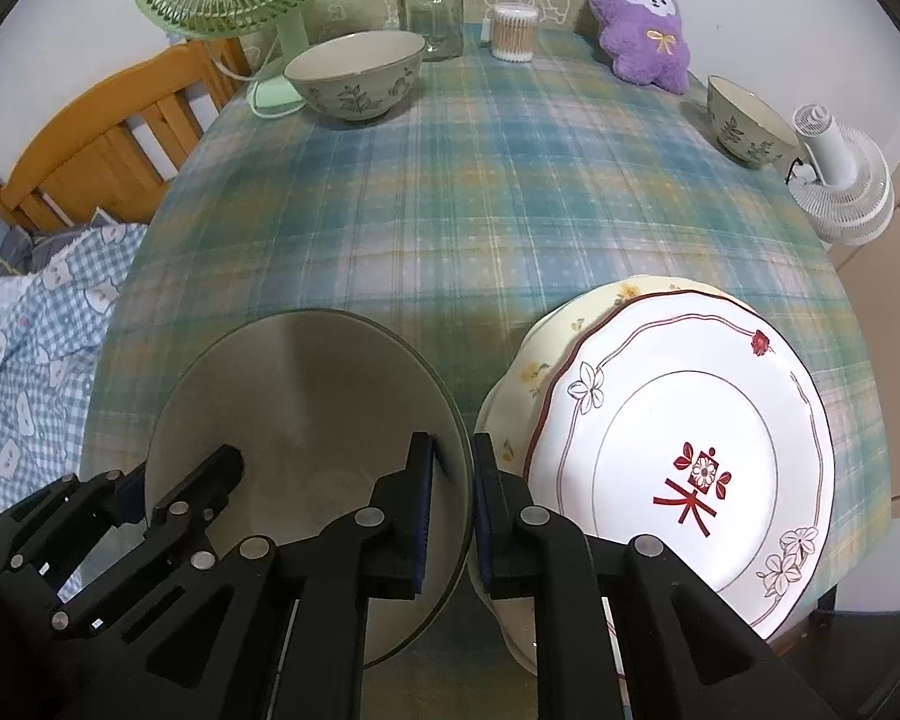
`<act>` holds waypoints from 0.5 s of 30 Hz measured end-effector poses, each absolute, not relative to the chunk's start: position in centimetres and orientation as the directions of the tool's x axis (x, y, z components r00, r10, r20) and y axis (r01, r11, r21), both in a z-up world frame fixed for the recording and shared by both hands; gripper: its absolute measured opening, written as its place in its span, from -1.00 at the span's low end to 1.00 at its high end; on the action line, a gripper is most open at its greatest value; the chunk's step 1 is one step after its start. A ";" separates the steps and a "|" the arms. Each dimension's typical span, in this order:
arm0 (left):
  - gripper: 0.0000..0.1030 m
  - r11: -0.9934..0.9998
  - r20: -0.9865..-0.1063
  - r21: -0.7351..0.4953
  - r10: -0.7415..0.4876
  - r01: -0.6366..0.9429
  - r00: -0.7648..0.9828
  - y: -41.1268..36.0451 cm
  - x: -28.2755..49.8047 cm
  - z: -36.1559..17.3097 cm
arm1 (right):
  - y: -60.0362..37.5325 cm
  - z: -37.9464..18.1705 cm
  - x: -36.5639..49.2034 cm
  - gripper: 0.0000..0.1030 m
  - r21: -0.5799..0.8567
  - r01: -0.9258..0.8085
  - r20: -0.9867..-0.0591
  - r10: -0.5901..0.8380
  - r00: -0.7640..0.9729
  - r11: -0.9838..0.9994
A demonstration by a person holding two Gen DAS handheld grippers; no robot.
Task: Organize plates and bowls
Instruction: 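Lift and carry the bowl with both tools toward the plate stack, then lower the bowl beside the plate stack and open both tools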
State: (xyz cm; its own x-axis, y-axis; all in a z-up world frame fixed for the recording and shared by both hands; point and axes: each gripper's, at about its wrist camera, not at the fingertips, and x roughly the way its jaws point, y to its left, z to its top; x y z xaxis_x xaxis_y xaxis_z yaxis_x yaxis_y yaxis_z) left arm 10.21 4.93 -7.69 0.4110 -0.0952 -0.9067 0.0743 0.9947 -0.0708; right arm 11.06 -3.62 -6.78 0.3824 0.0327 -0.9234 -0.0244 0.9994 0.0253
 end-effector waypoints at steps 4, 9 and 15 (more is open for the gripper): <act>-0.38 0.996 -0.907 -0.050 -0.074 0.068 0.415 4.5 10.2 -7.3 | -4.2 -6.8 11.3 -0.69 0.038 -0.038 -0.931 0.050 0.361 0.999; -0.08 0.997 -0.904 -0.057 -0.071 0.045 0.422 4.5 10.1 -6.6 | -4.5 -5.8 11.2 -0.69 0.028 -0.073 -0.927 0.053 0.373 0.997; 0.10 0.999 -0.890 -0.021 -0.040 0.047 0.454 3.5 10.0 -4.9 | -5.0 -4.2 11.0 -0.69 0.028 -0.128 -0.919 0.076 0.388 0.991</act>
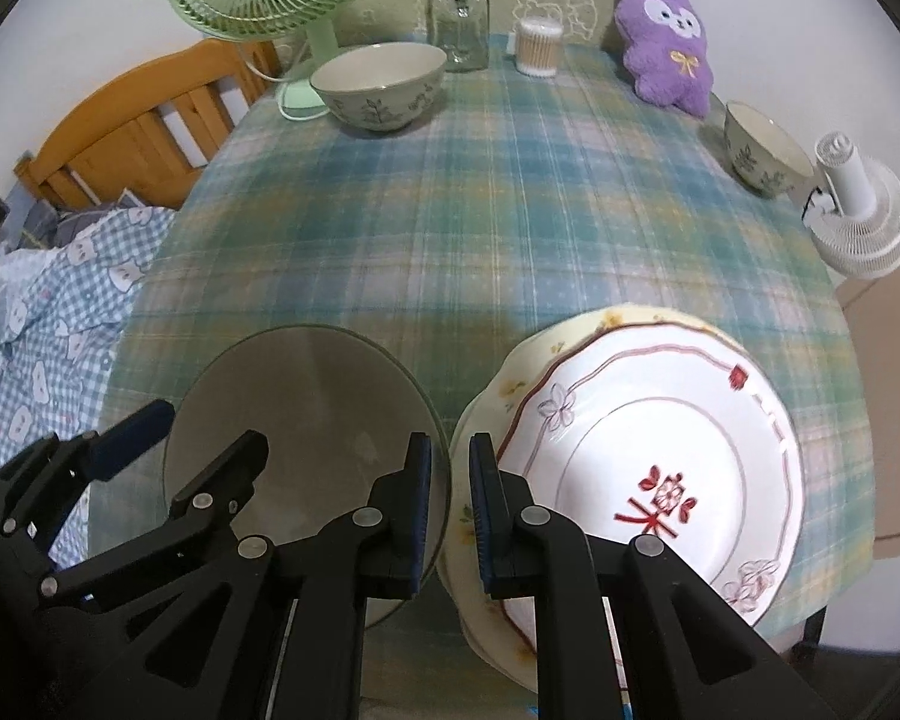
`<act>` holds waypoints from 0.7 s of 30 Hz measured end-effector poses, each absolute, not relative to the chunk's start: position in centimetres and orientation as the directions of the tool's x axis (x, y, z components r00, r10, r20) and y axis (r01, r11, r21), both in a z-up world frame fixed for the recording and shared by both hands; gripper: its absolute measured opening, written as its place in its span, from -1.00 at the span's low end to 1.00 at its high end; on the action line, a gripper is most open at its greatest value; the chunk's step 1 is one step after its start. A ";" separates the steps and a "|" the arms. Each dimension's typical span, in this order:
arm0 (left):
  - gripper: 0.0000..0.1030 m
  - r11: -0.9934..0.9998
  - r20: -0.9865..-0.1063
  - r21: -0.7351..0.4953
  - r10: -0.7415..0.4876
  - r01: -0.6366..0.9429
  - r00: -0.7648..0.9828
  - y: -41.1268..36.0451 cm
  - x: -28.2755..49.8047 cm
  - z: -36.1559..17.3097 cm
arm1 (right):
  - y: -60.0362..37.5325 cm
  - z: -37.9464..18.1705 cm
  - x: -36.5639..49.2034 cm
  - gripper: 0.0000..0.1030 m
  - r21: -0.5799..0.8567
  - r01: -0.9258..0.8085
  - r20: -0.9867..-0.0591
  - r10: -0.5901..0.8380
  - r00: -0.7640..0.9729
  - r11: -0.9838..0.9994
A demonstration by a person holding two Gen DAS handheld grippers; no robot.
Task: Organize plates and bowls
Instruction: 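Lower the bowl beside the plate stack and open both tools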
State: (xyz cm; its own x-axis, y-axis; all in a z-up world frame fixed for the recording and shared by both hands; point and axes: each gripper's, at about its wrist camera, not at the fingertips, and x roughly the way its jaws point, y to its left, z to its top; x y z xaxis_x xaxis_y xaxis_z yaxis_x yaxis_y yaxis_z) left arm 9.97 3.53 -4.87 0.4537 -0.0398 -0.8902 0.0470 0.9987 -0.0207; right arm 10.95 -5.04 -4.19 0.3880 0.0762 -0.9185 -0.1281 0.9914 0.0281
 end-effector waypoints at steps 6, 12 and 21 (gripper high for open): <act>0.21 1.000 -0.870 -0.002 -0.009 0.014 0.492 3.0 9.5 -3.0 | -5.4 -1.9 11.0 -0.68 0.011 -0.182 -0.901 0.089 0.425 0.983; 0.28 0.999 -0.847 -0.004 0.019 -0.042 0.531 2.9 9.5 -0.9 | -6.0 0.1 11.6 -0.68 0.020 -0.218 -0.882 0.120 0.457 0.976; 0.34 0.996 -0.808 -0.014 0.044 -0.093 0.588 3.6 12.1 1.8 | -5.3 3.0 14.0 -0.68 0.011 -0.243 -0.843 0.140 0.520 0.970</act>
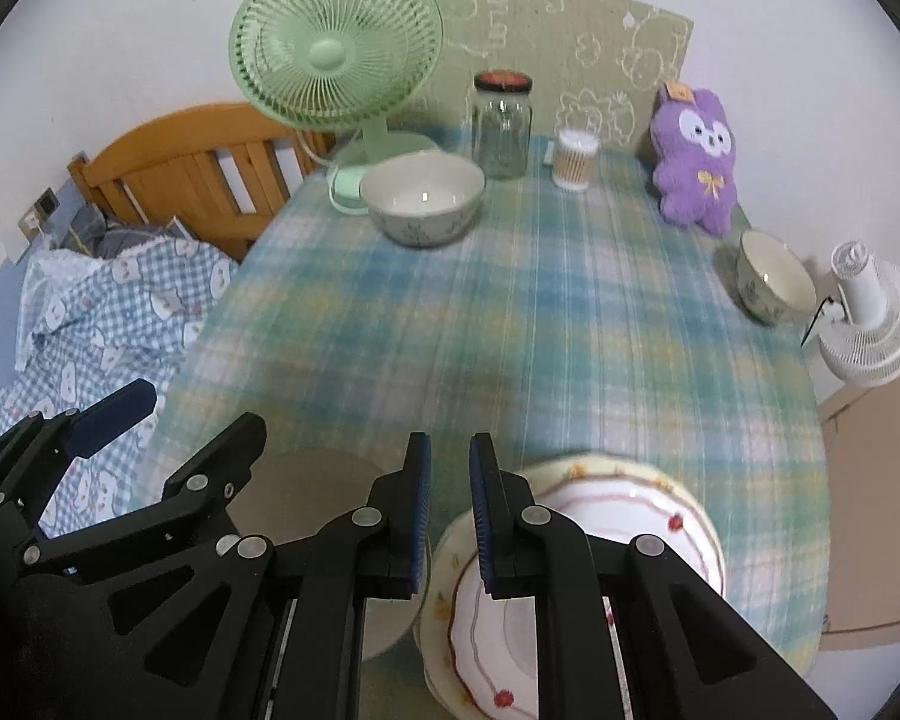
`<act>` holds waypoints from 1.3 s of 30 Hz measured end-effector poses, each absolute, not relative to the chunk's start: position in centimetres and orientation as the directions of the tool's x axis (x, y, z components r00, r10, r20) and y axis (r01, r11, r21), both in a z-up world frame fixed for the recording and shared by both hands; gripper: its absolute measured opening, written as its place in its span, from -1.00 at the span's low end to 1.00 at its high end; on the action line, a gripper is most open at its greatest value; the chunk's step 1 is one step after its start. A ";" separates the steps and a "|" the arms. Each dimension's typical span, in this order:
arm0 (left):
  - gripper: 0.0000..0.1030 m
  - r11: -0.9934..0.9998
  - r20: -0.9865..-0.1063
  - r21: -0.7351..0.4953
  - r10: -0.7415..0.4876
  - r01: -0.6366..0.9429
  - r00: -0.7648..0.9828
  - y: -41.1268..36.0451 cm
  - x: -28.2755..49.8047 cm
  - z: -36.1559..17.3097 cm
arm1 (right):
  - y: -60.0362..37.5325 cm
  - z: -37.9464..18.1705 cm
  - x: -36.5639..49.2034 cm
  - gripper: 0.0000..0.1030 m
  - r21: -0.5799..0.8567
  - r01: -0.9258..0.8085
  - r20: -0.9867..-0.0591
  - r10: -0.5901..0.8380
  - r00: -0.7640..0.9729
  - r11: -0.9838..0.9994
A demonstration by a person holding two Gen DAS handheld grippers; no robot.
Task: Organize plates and bowls
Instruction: 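Lower the bowl beside the plate stack and open both tools, then move both tools to the second white bowl beside the green fan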
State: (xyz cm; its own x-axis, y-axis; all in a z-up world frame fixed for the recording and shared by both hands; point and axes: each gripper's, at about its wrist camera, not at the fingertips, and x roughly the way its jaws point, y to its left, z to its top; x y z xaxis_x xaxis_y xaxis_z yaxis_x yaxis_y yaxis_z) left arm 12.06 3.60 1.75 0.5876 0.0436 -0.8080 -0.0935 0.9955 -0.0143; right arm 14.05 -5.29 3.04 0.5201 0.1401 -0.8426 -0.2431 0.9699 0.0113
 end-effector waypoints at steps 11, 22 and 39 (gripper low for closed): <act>0.37 0.999 -0.780 -0.005 0.027 -0.050 0.625 5.2 18.0 3.6 | -3.7 4.9 20.1 -0.68 0.009 -0.185 -0.829 0.110 0.548 0.983; 0.51 0.999 -0.780 -0.024 -0.033 0.023 0.624 6.5 23.8 2.6 | -2.4 4.3 25.1 -0.68 -0.032 -0.109 -0.835 0.033 0.549 0.994; 0.75 0.998 -0.760 0.033 0.063 -0.058 0.647 6.1 30.3 1.4 | -4.4 1.5 33.8 -0.22 -0.002 -0.133 -0.831 0.072 0.552 0.991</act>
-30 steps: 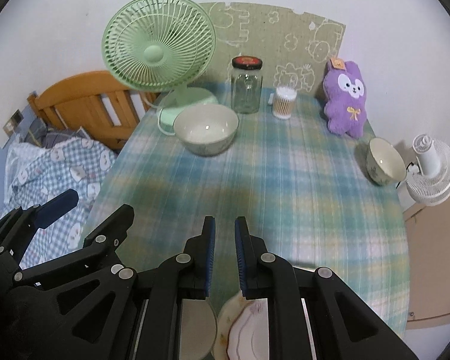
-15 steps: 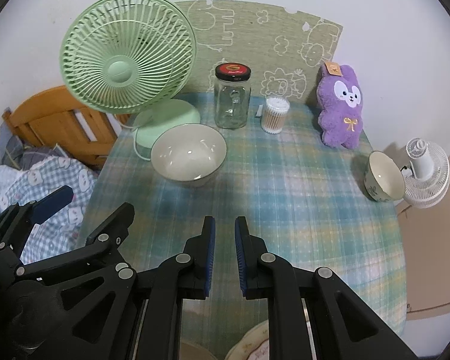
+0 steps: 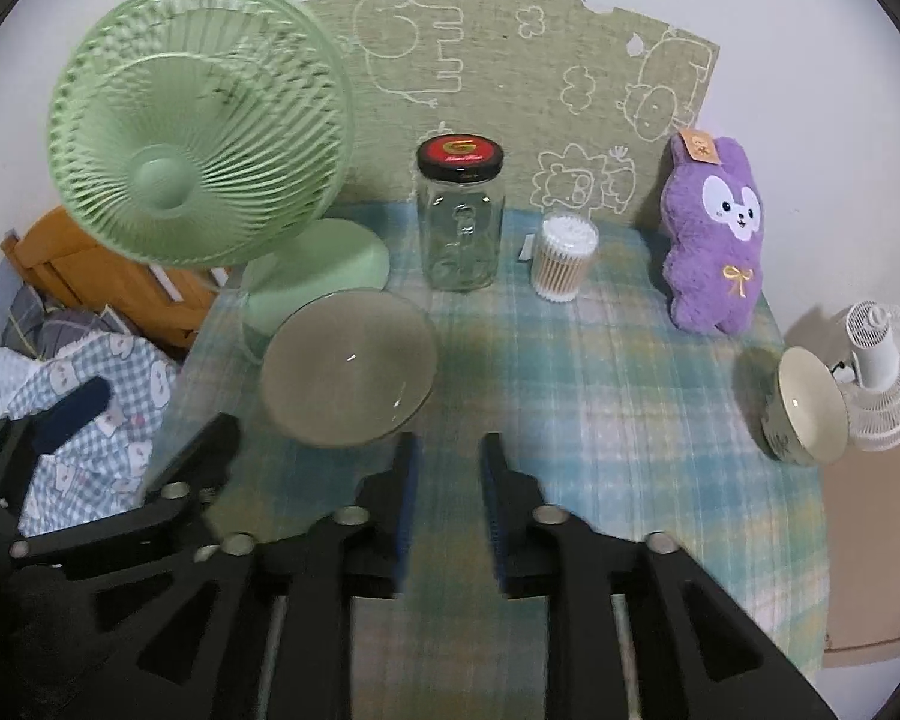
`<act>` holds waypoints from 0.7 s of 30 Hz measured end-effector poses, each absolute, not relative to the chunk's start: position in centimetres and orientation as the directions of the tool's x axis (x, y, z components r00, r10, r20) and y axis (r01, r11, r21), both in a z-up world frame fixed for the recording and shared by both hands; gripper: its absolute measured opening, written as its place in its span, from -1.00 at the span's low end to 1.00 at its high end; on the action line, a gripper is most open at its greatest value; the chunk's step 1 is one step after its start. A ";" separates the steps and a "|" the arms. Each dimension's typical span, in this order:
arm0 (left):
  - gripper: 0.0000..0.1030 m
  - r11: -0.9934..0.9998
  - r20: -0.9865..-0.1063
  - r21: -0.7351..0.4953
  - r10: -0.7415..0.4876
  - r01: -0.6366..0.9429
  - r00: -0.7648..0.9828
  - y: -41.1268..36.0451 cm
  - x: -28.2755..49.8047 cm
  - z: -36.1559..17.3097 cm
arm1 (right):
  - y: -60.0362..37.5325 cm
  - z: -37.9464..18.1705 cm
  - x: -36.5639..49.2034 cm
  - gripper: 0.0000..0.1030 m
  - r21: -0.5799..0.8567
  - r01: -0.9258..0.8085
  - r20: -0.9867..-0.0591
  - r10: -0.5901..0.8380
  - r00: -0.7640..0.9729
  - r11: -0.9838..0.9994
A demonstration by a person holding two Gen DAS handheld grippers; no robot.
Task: Organize plates and bowls
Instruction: 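Move both tools to the second white bowl beside the green fan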
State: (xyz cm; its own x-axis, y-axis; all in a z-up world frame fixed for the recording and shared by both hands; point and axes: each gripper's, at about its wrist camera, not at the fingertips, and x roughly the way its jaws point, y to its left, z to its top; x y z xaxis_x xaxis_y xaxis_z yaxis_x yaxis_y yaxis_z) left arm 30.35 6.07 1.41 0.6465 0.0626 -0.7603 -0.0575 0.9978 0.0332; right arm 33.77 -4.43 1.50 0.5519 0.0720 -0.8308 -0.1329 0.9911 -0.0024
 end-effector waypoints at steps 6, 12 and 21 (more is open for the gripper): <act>0.77 0.991 -0.780 -0.001 0.083 -0.134 0.620 6.5 33.0 -0.4 | -5.8 -0.5 38.0 0.15 0.035 -0.154 -0.830 0.114 0.546 0.987; 0.77 0.986 -0.790 -0.004 0.098 -0.164 0.605 6.2 35.1 -2.3 | -6.3 -2.5 41.7 0.16 0.071 -0.157 -0.840 0.144 0.524 0.985; 0.75 0.981 -0.811 0.009 0.121 -0.195 0.572 6.7 37.5 -5.3 | -5.5 -5.1 44.3 0.16 0.086 -0.194 -0.841 0.176 0.512 0.977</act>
State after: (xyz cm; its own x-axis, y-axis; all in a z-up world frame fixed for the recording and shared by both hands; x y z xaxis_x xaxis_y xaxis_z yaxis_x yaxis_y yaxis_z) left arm 37.48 6.75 -5.33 0.5719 0.1209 -0.8114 -0.1945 0.9809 0.0090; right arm 44.33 -5.46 -5.13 0.5124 0.1756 -0.8406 -0.1938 0.9773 0.0861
